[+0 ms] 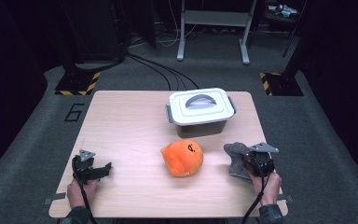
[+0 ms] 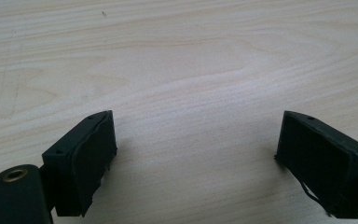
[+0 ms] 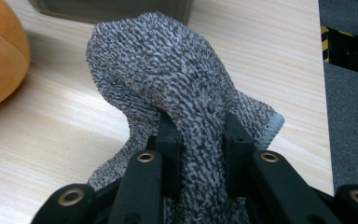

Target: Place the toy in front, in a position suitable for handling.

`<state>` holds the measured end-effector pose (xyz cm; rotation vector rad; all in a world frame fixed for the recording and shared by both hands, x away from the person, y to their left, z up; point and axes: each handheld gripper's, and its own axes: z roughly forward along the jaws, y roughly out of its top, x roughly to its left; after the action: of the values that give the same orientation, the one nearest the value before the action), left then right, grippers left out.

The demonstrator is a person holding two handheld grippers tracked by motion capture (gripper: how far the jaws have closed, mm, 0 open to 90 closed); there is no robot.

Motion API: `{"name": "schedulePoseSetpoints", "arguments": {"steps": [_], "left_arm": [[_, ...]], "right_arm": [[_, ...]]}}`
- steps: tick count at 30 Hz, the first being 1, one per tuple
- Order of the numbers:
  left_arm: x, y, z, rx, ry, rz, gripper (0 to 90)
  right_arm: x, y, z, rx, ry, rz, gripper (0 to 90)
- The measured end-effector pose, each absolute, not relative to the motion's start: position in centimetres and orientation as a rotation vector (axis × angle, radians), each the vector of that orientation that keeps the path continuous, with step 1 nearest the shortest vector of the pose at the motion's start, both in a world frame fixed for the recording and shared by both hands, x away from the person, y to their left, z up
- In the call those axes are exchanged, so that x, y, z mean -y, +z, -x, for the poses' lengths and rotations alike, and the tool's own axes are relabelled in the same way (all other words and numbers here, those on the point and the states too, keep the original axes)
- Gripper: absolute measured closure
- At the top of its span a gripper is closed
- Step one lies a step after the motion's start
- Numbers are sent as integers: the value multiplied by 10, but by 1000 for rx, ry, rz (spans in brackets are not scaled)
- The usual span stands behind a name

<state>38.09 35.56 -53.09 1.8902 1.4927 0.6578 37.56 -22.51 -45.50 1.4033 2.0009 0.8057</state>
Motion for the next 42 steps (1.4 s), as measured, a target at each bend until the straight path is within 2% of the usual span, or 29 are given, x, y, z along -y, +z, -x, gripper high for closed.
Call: {"name": "schedulePoseSetpoints", "arguments": {"steps": [14,21,25,27,32,42], "left_arm": [[-356,-531,-381,-1493,658,-1890,115],[-356,-531,-381,-1492,658,-1891,115],[-355,-532,-381,-1491,670,-1880,116],[-356,-531,-381,-1493,658,-1890,115],[-355,-532,-381,-1499,660,-1870,115],[-355,-531,-381,-1495,658,-1885,115]], "right_arm": [[233,-465,-398,-2022,787,-1451,710],[235,-478,-407,-2055,769,-1495,630],[238,-487,-412,-2061,750,-1533,492],[239,-490,-414,-2052,747,-1553,375],[241,-491,-414,-2024,757,-1555,171],[238,-475,-381,-2007,898,-1490,32]]}}
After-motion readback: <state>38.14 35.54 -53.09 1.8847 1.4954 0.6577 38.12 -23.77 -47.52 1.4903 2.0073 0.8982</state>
